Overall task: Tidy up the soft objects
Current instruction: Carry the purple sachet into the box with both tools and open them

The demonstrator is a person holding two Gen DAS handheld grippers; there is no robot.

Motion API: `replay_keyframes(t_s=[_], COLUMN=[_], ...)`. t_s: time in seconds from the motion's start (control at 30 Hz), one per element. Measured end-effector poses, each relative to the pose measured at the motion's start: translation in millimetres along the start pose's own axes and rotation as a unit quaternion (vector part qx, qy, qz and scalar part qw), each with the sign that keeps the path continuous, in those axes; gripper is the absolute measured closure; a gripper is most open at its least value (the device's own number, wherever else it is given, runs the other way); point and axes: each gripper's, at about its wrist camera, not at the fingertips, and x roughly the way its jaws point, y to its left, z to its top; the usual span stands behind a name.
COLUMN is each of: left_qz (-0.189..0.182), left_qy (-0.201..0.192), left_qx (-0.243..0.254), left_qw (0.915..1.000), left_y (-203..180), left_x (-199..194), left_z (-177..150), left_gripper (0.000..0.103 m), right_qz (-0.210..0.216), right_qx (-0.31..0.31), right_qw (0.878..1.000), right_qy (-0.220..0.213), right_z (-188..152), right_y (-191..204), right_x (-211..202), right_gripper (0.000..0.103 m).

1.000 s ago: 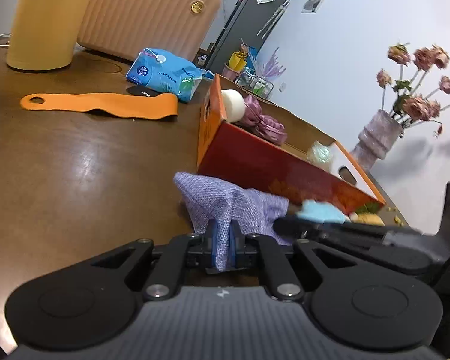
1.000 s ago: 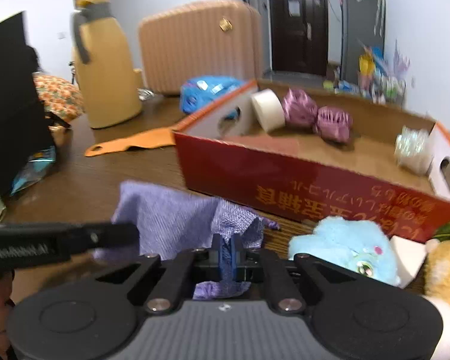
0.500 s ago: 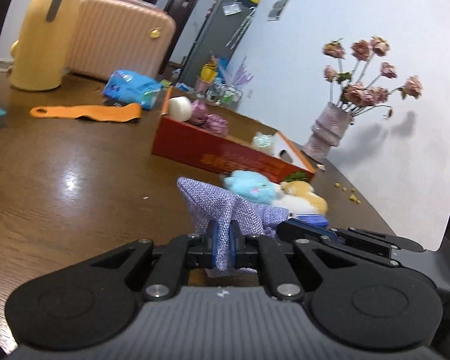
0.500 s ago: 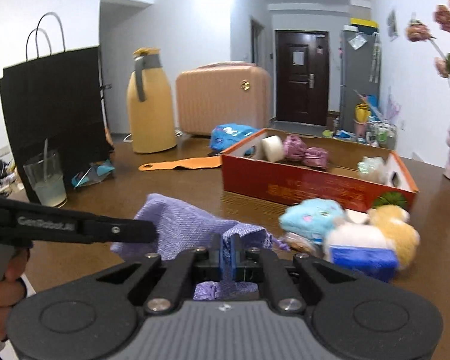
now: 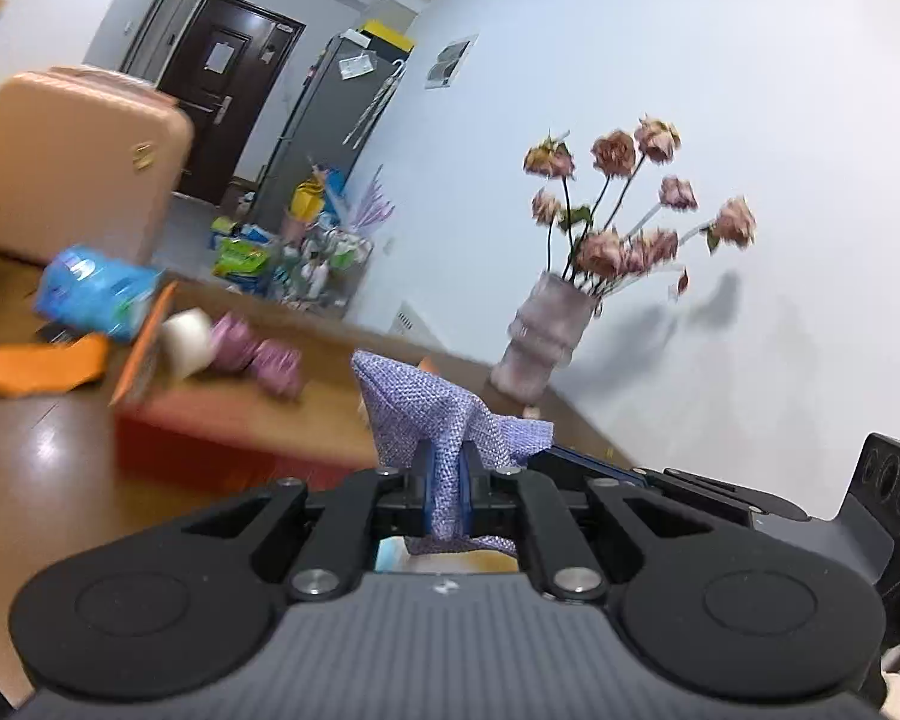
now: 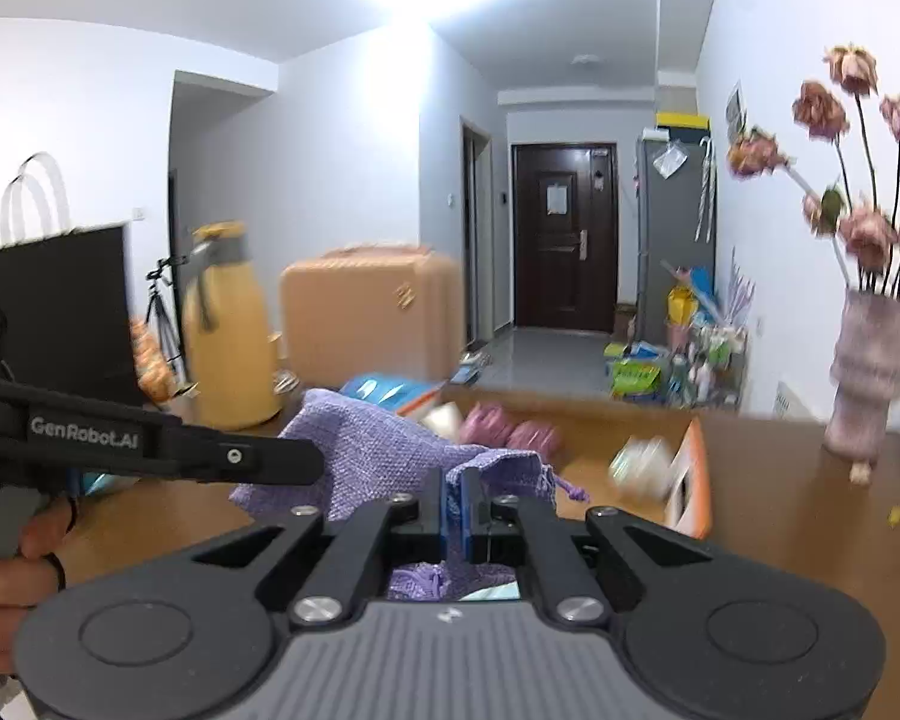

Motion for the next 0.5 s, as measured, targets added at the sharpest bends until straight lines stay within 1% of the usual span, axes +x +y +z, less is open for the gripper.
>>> replay_keyframes(t_s=[0.07,0.1,0.13,0.17,0.2,0.3,0.37,0.4,0.47,0.5], left_qz=[0.0,0.004,0.009,0.006,0.011,0.034,0.046,0.058,0.065,0.07], left_qy=[0.007,0.016,0.028,0.042,0.056,0.104,0.134,0.149,0.159,0.154], left_qx=[-0.009,-0.012,-0.02,-0.021,-0.02,-0.014,-0.009,0.002,0.021,0.036], left_qw=[0.9999,0.9998,0.9993,0.9989,0.9981,0.9939,0.9898,0.9872,0.985,0.9849], left_y=[4,8,12,14,17,27,34,35,35,33], left_x=[35,59,81,98,122,176,201,211,219,221], left_z=[17,24,28,29,28,15,6,0,-9,-13], left_gripper=[0.094,0.095,0.095,0.095,0.095,0.095,0.094,0.095,0.093,0.092], right_qz=[-0.002,-0.004,-0.005,-0.008,-0.011,-0.027,-0.034,-0.036,-0.037,-0.038], right_qx=[-0.003,-0.005,-0.01,-0.005,-0.003,0.004,0.012,0.013,0.019,0.025], right_qw=[1.0,1.0,0.999,0.998,0.997,0.99,0.984,0.98,0.976,0.974], right_qy=[0.012,0.023,0.042,0.057,0.079,0.137,0.177,0.194,0.214,0.221], right_z=[23,32,39,43,45,37,25,20,8,3], right_y=[-27,-40,-55,-67,-80,-109,-120,-124,-125,-126], right_x=[24,37,55,72,90,140,168,178,191,194], right_gripper=[0.099,0.099,0.099,0.099,0.099,0.099,0.099,0.099,0.098,0.098])
